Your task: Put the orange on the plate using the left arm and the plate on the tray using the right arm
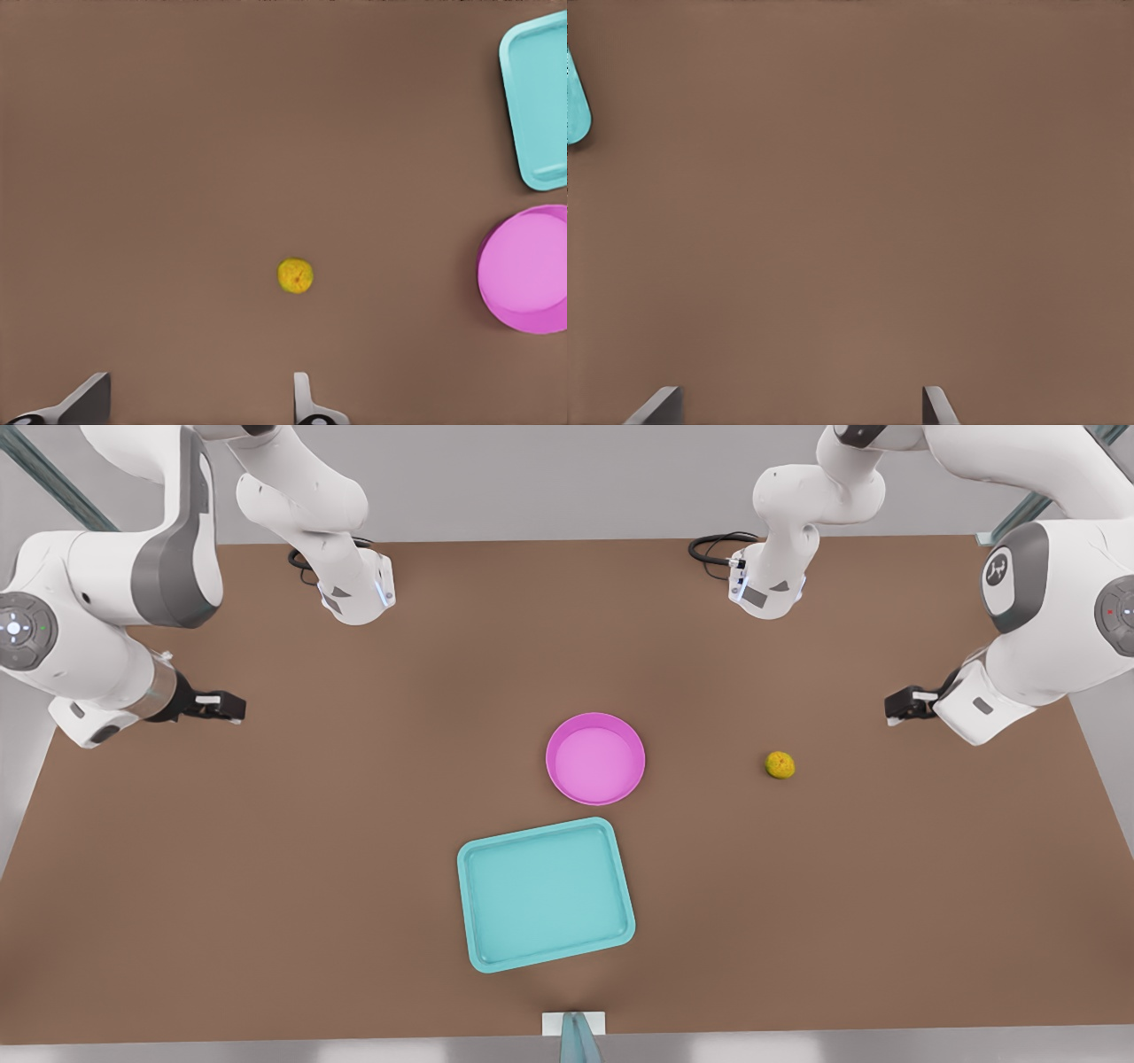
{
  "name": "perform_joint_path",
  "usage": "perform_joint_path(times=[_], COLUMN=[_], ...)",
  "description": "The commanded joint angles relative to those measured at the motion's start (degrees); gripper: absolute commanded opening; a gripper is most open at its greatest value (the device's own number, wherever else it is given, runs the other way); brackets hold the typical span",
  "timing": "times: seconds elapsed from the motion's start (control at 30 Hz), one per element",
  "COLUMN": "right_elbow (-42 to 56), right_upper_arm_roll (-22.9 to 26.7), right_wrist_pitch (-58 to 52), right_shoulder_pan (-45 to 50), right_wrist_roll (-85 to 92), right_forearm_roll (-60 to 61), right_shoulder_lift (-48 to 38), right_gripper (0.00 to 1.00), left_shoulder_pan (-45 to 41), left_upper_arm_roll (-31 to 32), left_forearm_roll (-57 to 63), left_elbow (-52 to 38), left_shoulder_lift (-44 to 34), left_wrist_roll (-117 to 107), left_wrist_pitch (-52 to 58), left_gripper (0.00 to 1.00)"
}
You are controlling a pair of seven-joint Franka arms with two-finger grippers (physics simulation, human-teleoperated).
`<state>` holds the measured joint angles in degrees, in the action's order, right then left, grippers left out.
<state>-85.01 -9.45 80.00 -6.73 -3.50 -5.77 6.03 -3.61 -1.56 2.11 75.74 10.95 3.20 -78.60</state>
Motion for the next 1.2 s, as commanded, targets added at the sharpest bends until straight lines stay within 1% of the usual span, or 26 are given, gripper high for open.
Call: perform_joint_path(times=[0.0,0.07,0.1,0.17,0.2,0.23,0.27,0.3,0.33,0.4,0.5,0.57,0.83,0.93,1.17], right_elbow=[0.0,0.0,0.0,0.0,0.0,0.0,0.0,-0.1,-0.1,-0.1,-0.1,-0.1,-0.2,-0.2,-0.3], right_upper_arm_roll=[0.0,0.0,0.0,0.0,0.0,0.0,0.0,0.0,0.0,0.0,0.0,0.0,0.0,0.0,0.0], right_wrist_pitch=[2.2,2.2,2.1,1.8,1.7,1.7,1.4,1.4,1.3,1.2,1.2,1.2,0.9,1.0,0.9], right_shoulder_pan=[0.0,0.1,0.1,0.1,0.1,0.1,0.1,0.1,0.1,0.1,0.2,0.1,0.1,0.1,0.1], right_wrist_roll=[-2.0,-2.0,-2.0,-2.0,-2.0,-2.0,-2.2,-2.2,-2.2,-2.2,-2.2,-2.2,-2.3,-2.3,-2.3], right_forearm_roll=[0.1,0.1,0.1,0.1,0.1,0.1,0.1,0.1,0.1,0.1,0.1,0.1,0.1,0.1,0.1], right_shoulder_lift=[-0.1,-0.1,0.0,0.1,0.1,0.1,0.2,0.2,0.2,0.3,0.3,0.3,0.6,0.6,0.6], right_gripper=[1.0,1.0,1.0,1.0,1.0,1.0,1.0,1.0,1.0,1.0,1.0,1.0,1.0,1.0,1.0], left_shoulder_pan=[-0.3,-0.9,-1.5,-4.0,-4.1,-4.0,-3.9,-4.0,-4.0,-4.2,-4.6,-4.6,-4.7,-5.3,-5.3], left_upper_arm_roll=[0.1,0.0,0.1,0.1,0.1,0.0,-0.4,-0.4,-0.4,-0.4,-0.4,-0.4,-0.4,-0.4,-0.4], left_forearm_roll=[0.1,-0.4,-0.5,-0.8,-0.8,-0.8,-0.8,-0.8,-0.8,-0.8,-0.7,-0.7,-0.7,-0.7,-0.7], left_elbow=[0.2,5.1,14.6,25.8,31.2,34.5,38.8,39.2,41.6,44.0,45.2,47.8,48.3,48.6,48.2], left_shoulder_lift=[0.0,0.8,1.3,3.6,3.6,4.3,6.0,7.3,8.1,9.1,9.5,10.8,13.1,13.1,14.9], left_wrist_roll=[0.4,0.0,-0.1,-0.1,-0.6,-0.6,-0.6,-0.7,-0.9,-1.0,-0.9,-1.0,-1.0,-1.0,-1.0], left_wrist_pitch=[-1.3,-3.7,-9.0,-19.9,-27.6,-33.2,-42.5,-43.9,-47.9,-51.4,-52.0,-55.7,-54.4,-51.0,-51.9], left_gripper=[1.0,1.0,1.0,1.0,1.0,1.0,1.0,1.0,1.0,1.0,1.0,1.0,1.0,1.0,1.0])
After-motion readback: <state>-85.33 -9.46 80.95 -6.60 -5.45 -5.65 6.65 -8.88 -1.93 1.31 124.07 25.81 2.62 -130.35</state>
